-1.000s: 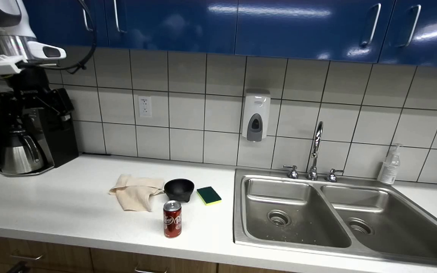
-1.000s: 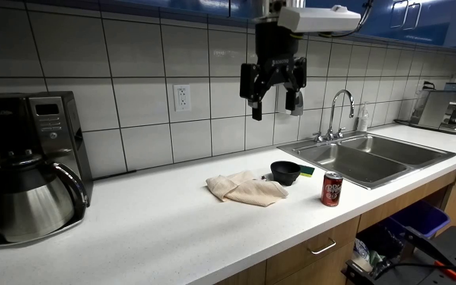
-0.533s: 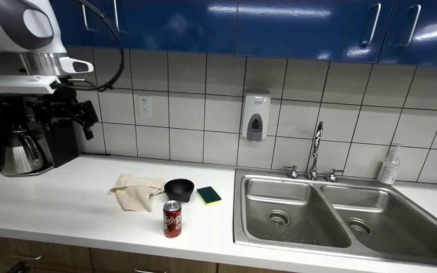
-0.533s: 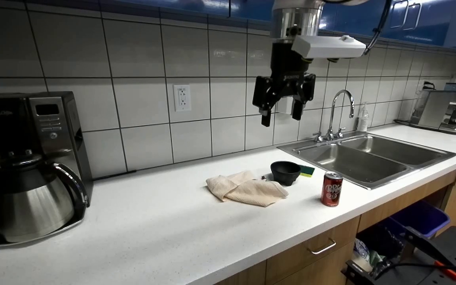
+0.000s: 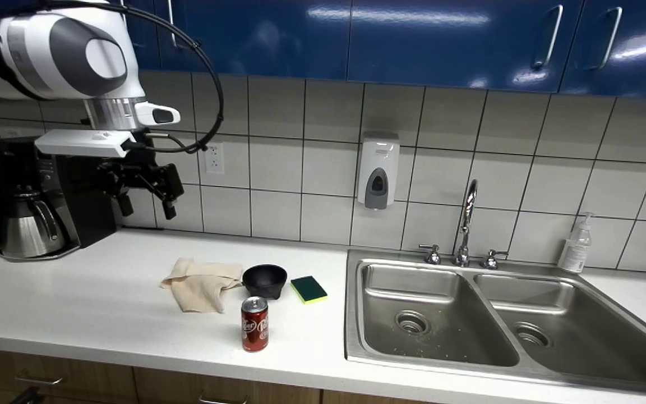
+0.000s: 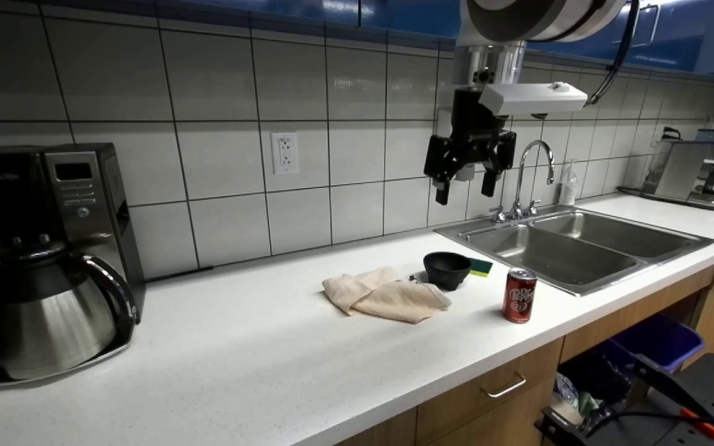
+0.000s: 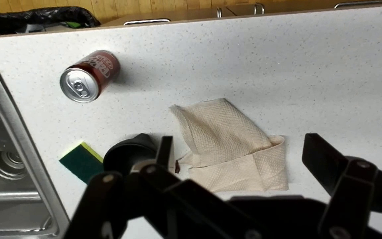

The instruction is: Put the red can in the black bowl

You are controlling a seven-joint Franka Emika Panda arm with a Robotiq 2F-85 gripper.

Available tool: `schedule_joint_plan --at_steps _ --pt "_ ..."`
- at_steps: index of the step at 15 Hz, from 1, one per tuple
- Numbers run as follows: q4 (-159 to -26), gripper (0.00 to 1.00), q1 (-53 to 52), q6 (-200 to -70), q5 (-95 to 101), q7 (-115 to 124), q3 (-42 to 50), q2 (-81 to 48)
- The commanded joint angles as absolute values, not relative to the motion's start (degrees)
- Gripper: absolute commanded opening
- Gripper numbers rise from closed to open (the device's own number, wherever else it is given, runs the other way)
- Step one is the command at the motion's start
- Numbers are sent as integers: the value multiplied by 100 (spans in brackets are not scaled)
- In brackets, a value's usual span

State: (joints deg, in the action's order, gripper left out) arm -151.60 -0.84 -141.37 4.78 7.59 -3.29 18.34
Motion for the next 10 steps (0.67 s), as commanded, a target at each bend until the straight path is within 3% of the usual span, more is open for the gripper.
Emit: schedule_joint_plan --at_steps 1,10 --pt "-15083 100 149 -14387 698 667 -219 1489" --pt "-14896 100 507 -14731 1071 794 97 696"
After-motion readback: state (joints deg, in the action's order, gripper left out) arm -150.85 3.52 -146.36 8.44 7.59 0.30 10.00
